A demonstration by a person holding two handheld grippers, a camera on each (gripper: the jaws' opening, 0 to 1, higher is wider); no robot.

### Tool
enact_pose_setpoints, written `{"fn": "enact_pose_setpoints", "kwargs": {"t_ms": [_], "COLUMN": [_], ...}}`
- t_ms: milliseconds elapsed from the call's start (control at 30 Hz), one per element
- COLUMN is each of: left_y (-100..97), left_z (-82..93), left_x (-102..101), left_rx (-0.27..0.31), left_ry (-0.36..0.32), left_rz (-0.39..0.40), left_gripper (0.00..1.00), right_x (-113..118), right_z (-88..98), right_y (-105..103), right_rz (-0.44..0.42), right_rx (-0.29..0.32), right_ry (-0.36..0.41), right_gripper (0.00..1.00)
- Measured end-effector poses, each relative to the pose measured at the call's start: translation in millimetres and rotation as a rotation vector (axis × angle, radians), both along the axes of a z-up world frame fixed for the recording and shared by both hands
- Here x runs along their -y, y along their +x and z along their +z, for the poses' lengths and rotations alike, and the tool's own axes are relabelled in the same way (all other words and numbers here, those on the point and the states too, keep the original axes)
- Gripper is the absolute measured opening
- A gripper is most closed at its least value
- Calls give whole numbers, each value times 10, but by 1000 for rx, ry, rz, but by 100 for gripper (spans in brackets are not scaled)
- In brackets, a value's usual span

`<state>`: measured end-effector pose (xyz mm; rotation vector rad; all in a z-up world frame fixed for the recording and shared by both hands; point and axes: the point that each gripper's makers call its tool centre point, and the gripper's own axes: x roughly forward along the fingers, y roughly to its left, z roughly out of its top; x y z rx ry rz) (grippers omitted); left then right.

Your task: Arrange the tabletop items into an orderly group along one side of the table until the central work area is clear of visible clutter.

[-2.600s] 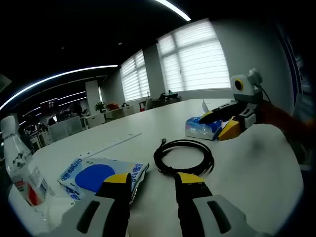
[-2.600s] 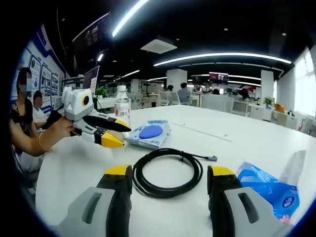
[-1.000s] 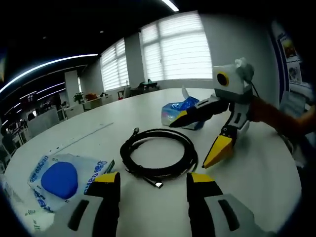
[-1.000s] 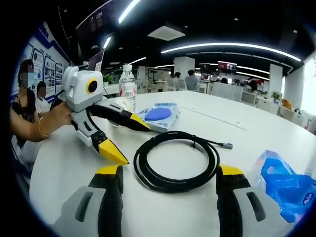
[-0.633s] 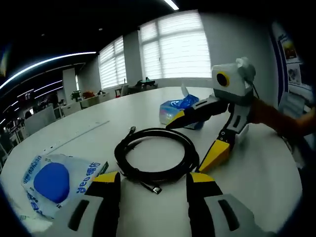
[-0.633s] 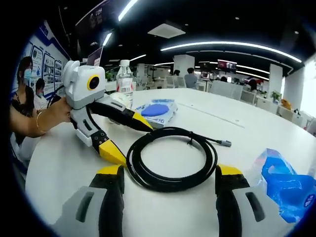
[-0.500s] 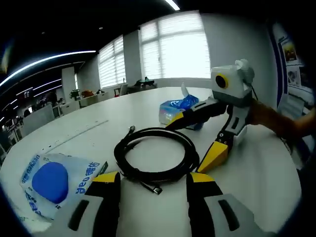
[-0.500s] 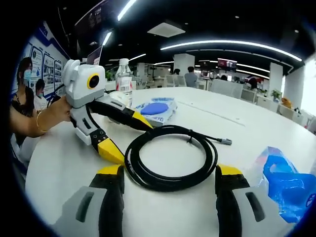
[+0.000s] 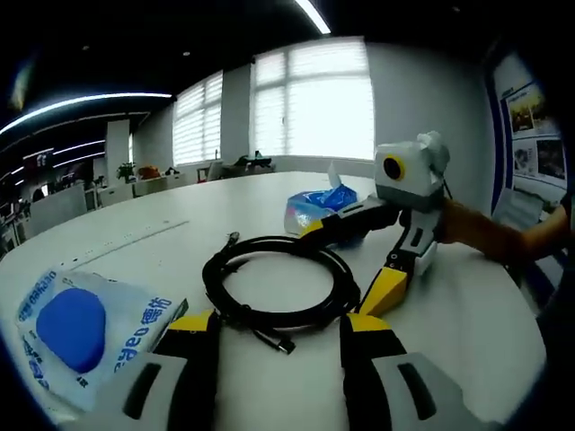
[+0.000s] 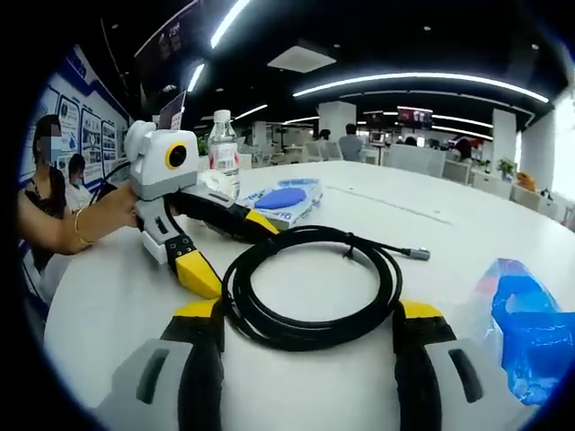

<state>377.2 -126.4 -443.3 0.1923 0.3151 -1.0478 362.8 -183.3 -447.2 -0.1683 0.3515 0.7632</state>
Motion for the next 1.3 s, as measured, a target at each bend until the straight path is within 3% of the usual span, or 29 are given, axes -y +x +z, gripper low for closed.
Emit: {"fn": "enact_pose_setpoints", "kwargs": {"t_ms": [200,467,800,1300], "left_y": [10,-22,-96,-165], "left_z": [-2,-4,26,227], "left_x": [-14,-30,15,16], "left_rx": [7,8,-16,45], "left_ry": [-17,-18,-39,-8], "left_rz": [7,0,-1,-5], "left_gripper": [51,44,45,45], "right_x": [-23,-42,-5,-15], "right_z": [31,57,159,337], "right_y": [10,-36,-108,-172], "right_rz": [15,26,27,23], "right_rx": [49,59,82,114], "right_ry": [-13,-12,0,-1], "right_gripper": [69,69,69,69]}}
